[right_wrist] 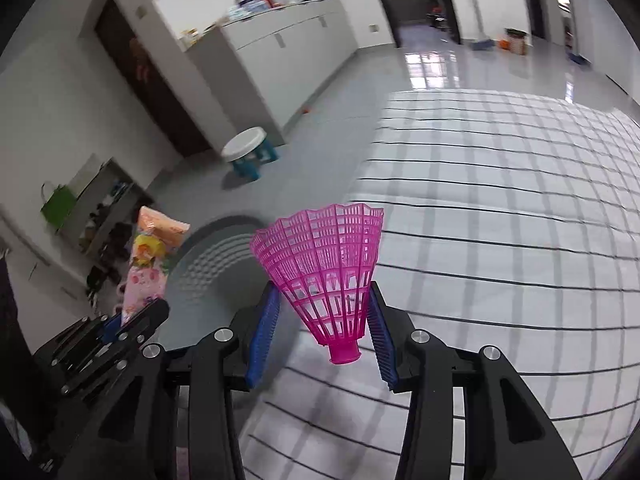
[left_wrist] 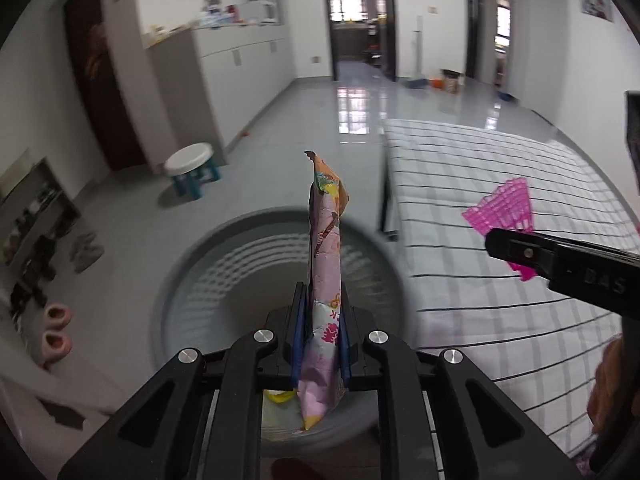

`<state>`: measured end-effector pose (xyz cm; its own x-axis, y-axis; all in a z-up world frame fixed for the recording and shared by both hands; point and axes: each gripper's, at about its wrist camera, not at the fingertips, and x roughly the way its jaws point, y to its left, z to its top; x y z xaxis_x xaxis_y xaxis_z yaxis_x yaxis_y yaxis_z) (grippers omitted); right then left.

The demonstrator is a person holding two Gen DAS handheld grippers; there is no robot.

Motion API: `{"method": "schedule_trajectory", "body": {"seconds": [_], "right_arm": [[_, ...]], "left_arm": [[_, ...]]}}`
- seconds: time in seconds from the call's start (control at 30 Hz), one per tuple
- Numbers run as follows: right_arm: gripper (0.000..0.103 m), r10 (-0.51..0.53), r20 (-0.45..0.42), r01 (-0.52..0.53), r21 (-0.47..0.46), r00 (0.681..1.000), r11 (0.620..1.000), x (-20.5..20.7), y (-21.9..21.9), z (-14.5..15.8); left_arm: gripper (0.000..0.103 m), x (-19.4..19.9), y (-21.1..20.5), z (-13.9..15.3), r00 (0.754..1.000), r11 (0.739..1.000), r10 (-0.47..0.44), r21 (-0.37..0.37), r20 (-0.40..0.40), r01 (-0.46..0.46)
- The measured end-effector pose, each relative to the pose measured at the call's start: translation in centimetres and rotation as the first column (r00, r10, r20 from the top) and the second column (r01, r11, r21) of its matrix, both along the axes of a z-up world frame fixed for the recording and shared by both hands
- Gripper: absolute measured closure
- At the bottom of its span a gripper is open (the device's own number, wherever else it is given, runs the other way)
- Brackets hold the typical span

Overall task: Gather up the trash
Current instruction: 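Carry the wrapper and shuttlecock over the grey basket with both tools, then open both tools to drop the wrapper and shuttlecock into the basket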

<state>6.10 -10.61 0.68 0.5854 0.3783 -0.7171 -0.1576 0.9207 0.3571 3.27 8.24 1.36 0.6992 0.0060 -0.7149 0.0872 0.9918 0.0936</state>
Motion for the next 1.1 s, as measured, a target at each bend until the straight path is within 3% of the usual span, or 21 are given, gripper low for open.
{"method": "schedule_trajectory", "body": {"seconds": [0.37,0.77,0.8,0.9,1.07,1.1], "right_arm": [[0.06,0.132,-0.043,-0.134,-0.05,0.99,0.99,1.9,7.6,-1.8],[0.059,0.18,-0.051,-0.183,-0.077,0.982,0.98,3.1,10.4,-2.8],[0.058,0.181,-0.049,-0.185,-0.079,0.982,0.98,3.1,10.6,-2.8],[0.041,0.182,-0.042,-0.186,-0.087,0.982,0.979,3.0,10.8,-2.8],[0.04,0.172,-0.032,-0.174,-0.084,0.985,0.981,2.7,10.4,-2.6],[0.04,0.169,-0.033,-0.171,-0.083,0.985,0.982,2.7,10.4,-2.6]], "left_arm": [[0.089,0.7,4.7,-1.6,0.992,0.992,0.125,-0.02,-0.019,-0.126],[0.085,1.7,6.9,-2.8,0.982,0.982,0.184,-0.032,-0.052,-0.186],[0.082,1.8,6.9,-2.9,0.981,0.982,0.186,-0.031,-0.052,-0.188],[0.077,1.8,7.3,-2.9,0.979,0.979,0.197,-0.033,-0.055,-0.199],[0.054,1.6,7.8,-2.9,0.974,0.975,0.219,-0.033,-0.057,-0.221],[0.045,1.5,7.8,-2.9,0.974,0.974,0.222,-0.034,-0.053,-0.224]]}}
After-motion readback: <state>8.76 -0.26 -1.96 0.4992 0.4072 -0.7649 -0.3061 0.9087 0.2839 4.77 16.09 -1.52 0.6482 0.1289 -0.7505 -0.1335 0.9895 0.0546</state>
